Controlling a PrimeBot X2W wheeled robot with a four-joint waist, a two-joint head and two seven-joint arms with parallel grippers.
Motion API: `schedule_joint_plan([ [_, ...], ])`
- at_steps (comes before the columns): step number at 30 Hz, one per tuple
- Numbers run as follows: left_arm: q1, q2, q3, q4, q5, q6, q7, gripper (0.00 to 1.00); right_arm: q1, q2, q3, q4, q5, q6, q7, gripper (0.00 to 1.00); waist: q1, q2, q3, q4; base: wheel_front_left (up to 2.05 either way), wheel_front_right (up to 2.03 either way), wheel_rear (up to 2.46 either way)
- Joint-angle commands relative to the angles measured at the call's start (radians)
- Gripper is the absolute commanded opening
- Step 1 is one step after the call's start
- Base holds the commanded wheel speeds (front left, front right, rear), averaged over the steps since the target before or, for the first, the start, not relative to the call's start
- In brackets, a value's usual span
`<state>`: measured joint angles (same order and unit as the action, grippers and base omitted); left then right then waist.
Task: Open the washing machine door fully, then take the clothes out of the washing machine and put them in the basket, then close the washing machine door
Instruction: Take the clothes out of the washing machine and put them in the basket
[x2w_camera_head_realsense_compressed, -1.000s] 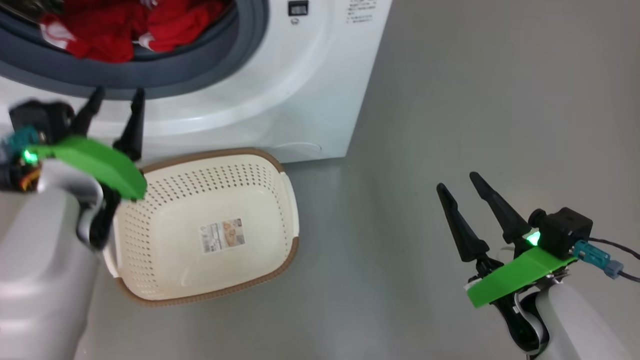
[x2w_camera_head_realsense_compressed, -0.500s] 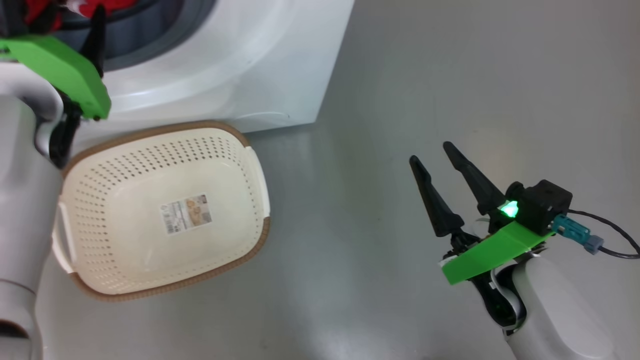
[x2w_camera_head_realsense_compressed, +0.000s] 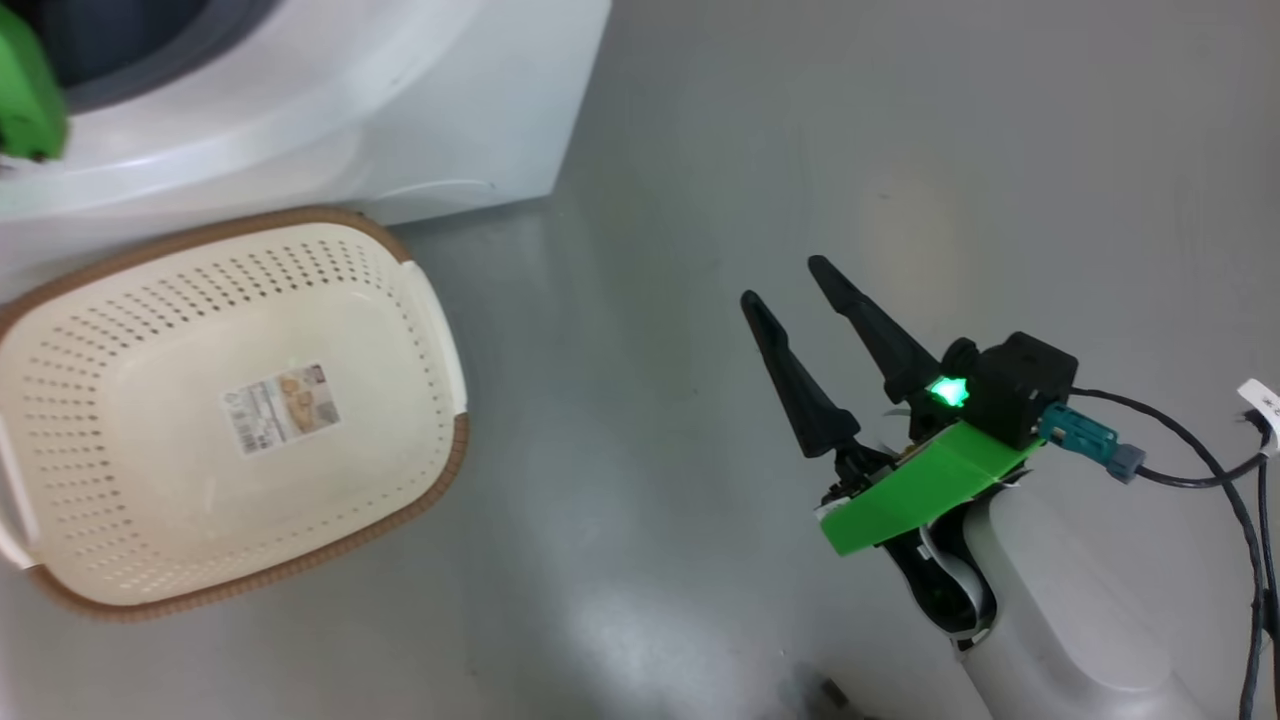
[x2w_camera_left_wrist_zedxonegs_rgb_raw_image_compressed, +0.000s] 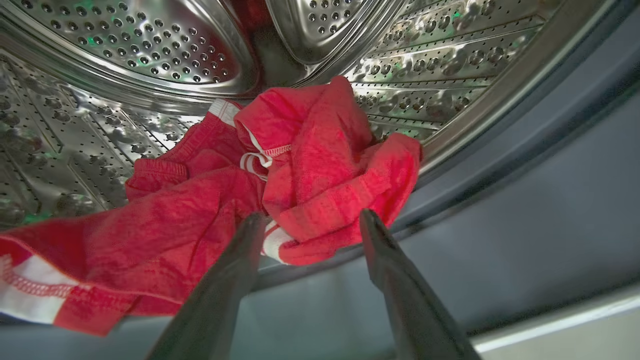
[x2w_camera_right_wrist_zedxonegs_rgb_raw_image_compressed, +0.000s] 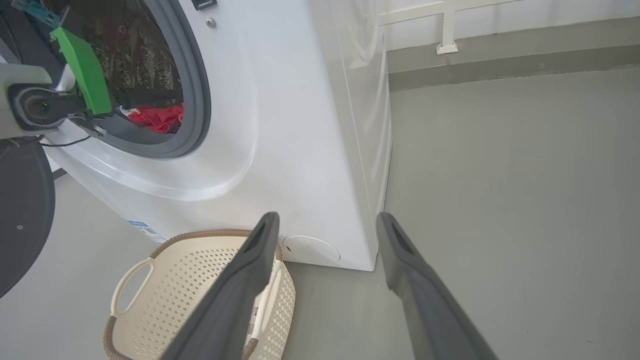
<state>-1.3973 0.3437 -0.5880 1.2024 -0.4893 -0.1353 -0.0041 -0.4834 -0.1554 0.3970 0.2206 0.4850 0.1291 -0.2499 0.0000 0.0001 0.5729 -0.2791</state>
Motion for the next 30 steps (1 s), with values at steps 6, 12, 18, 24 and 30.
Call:
schedule_joint_plan([
  [6, -0.086, 0.067, -0.023, 0.029, 0.012, 0.005, 0.02, 1.0, -0.002, 0.018, 0.029, -0.024, -0.01, 0.002, -0.012, 1.0, 0.0, -0.0001, 0.055, -0.044, 0.0, 0.0, 0.0],
  [12, -0.107, 0.085, -0.047, 0.047, 0.01, 0.005, 0.022, 1.0, -0.009, 0.022, 0.034, -0.024, -0.009, 0.002, -0.012, 1.0, 0.0, -0.0001, 0.064, -0.054, 0.0, 0.0, 0.0],
  [18, -0.112, 0.091, -0.064, 0.059, 0.008, 0.005, 0.024, 1.0, -0.022, 0.024, 0.037, -0.021, -0.008, 0.002, -0.012, 1.0, 0.0, -0.0001, 0.065, -0.055, 0.0, 0.0, 0.0],
  [24, -0.102, 0.088, -0.088, 0.067, 0.006, 0.005, 0.017, 0.0, -0.025, 0.023, 0.042, -0.026, -0.011, 0.002, -0.012, 1.0, 0.0, -0.0001, 0.062, -0.055, 0.0, 0.0, 0.0],
  [30, -0.092, 0.083, -0.103, 0.069, -0.011, 0.005, -0.009, 0.0, -0.022, 0.018, 0.04, -0.031, -0.014, 0.002, -0.012, 1.0, 0.0, -0.0001, 0.056, -0.048, 0.0, 0.0, 0.0],
])
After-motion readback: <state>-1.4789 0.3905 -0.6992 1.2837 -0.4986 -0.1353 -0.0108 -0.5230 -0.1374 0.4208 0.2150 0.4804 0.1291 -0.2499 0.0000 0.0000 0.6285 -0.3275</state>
